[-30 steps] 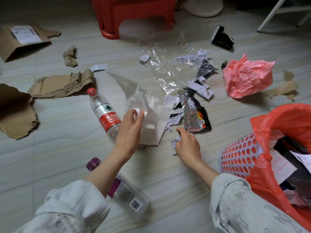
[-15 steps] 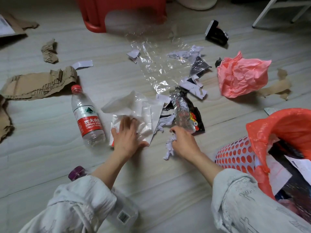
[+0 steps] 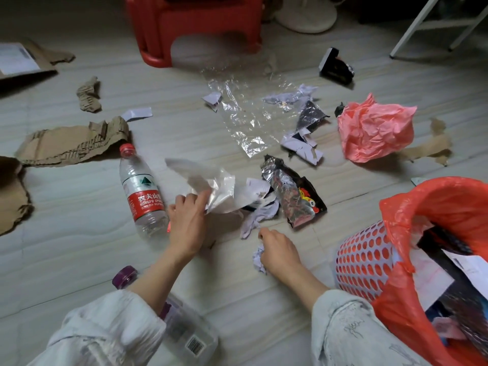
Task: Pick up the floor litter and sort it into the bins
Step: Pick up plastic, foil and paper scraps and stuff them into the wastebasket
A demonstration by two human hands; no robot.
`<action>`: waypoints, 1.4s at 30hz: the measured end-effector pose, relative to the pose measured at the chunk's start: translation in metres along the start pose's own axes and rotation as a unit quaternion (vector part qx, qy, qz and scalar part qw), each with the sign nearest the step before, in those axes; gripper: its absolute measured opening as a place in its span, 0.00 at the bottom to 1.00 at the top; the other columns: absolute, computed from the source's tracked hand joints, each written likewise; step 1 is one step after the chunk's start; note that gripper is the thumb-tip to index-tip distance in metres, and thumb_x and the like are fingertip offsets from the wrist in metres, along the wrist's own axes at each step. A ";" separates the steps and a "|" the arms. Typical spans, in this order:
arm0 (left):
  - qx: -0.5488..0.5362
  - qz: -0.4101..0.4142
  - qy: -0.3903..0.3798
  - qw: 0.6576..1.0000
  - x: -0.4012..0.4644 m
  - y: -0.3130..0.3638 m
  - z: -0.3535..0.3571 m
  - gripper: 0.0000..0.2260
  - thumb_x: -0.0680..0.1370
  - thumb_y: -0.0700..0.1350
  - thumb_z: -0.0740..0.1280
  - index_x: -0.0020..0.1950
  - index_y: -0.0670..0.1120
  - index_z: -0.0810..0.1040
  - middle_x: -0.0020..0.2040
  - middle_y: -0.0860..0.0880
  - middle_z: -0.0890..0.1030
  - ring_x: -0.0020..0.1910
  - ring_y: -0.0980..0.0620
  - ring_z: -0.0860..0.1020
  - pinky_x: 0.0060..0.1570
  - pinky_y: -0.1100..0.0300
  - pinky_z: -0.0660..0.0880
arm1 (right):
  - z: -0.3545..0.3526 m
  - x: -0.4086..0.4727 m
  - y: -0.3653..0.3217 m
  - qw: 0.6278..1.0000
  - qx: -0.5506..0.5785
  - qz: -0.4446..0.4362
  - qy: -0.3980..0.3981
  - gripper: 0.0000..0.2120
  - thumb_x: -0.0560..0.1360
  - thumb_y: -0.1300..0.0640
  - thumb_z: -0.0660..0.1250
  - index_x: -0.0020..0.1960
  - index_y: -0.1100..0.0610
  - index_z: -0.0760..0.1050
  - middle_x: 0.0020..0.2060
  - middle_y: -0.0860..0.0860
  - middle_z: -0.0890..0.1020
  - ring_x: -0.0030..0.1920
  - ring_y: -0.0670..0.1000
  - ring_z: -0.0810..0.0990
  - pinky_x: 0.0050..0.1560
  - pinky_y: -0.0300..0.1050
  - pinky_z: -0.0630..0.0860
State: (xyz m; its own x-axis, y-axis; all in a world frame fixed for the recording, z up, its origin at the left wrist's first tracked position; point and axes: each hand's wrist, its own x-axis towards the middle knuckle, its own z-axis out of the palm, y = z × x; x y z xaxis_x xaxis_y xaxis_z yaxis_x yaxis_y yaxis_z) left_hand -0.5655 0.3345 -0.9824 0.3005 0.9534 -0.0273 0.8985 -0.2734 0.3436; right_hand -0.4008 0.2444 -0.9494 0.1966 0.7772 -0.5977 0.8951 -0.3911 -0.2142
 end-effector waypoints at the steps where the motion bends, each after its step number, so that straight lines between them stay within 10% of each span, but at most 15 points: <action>1: -0.005 0.003 0.020 1.000 0.005 0.002 -0.009 0.25 0.71 0.30 0.59 0.65 0.47 0.71 0.49 0.39 0.76 0.50 0.39 0.69 0.47 0.50 0.62 | -0.009 0.001 -0.004 0.999 0.034 0.003 0.022 0.19 0.74 0.66 0.60 0.65 0.59 0.67 0.60 0.59 0.74 0.61 0.58 0.72 0.56 0.47 0.69; 8: -0.117 0.053 0.131 0.983 0.044 0.051 -0.087 0.25 0.69 0.25 0.55 0.61 0.43 0.73 0.46 0.38 0.73 0.49 0.39 0.69 0.46 0.49 0.69 | -0.113 -0.009 -0.021 0.942 0.273 0.029 0.190 0.16 0.73 0.67 0.62 0.60 0.58 0.73 0.57 0.57 0.78 0.51 0.56 0.73 0.48 0.40 0.68; 20: -0.105 0.273 0.192 0.937 0.033 0.249 -0.162 0.13 0.70 0.36 0.51 0.48 0.42 0.73 0.40 0.46 0.67 0.40 0.46 0.67 0.36 0.55 0.60 | -0.258 -0.134 0.098 0.861 0.289 0.050 0.415 0.17 0.70 0.65 0.65 0.58 0.57 0.70 0.47 0.51 0.73 0.48 0.54 0.70 0.34 0.38 0.58; 30: -0.044 0.406 -0.011 0.913 -0.064 0.341 -0.100 0.15 0.69 0.33 0.58 0.54 0.41 0.71 0.48 0.42 0.70 0.47 0.40 0.70 0.37 0.52 0.62 | -0.189 -0.180 0.212 0.888 0.280 0.156 0.330 0.13 0.72 0.66 0.64 0.54 0.56 0.78 0.53 0.53 0.78 0.56 0.54 0.75 0.43 0.36 0.63; 35: 0.116 0.450 -0.103 0.879 -0.080 0.339 -0.070 0.22 0.71 0.47 0.67 0.63 0.42 0.71 0.59 0.41 0.70 0.55 0.40 0.71 0.49 0.53 0.73 | -0.155 -0.183 0.234 0.927 0.255 0.138 0.236 0.17 0.72 0.66 0.63 0.59 0.57 0.76 0.57 0.50 0.78 0.54 0.52 0.76 0.45 0.35 0.69; 38: 0.196 0.410 -0.284 0.845 -0.080 0.334 -0.051 0.27 0.78 0.54 0.58 0.74 0.48 0.55 0.72 0.41 0.55 0.71 0.40 0.55 0.65 0.44 0.61 | -0.140 -0.178 0.235 0.936 0.246 0.115 0.225 0.22 0.75 0.63 0.61 0.69 0.56 0.67 0.65 0.53 0.71 0.65 0.53 0.71 0.63 0.41 0.66; 42: 0.271 0.407 -0.343 0.802 -0.077 0.338 -0.049 0.36 0.76 0.65 0.54 0.76 0.51 0.44 0.77 0.43 0.46 0.75 0.41 0.43 0.70 0.34 0.41 | -0.135 -0.174 0.226 0.947 0.223 0.044 0.226 0.24 0.80 0.53 0.56 0.75 0.49 0.55 0.75 0.48 0.56 0.75 0.48 0.53 0.73 0.42 0.51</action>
State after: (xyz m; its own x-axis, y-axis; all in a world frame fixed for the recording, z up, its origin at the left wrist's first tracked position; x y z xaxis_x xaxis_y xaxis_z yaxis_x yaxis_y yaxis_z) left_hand -0.3005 0.1751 -0.8179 0.7963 0.1873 -0.5752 0.2667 -0.9622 0.0558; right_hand -0.1785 0.0871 -0.7897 0.5051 0.8237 -0.2576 0.6282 -0.5556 -0.5448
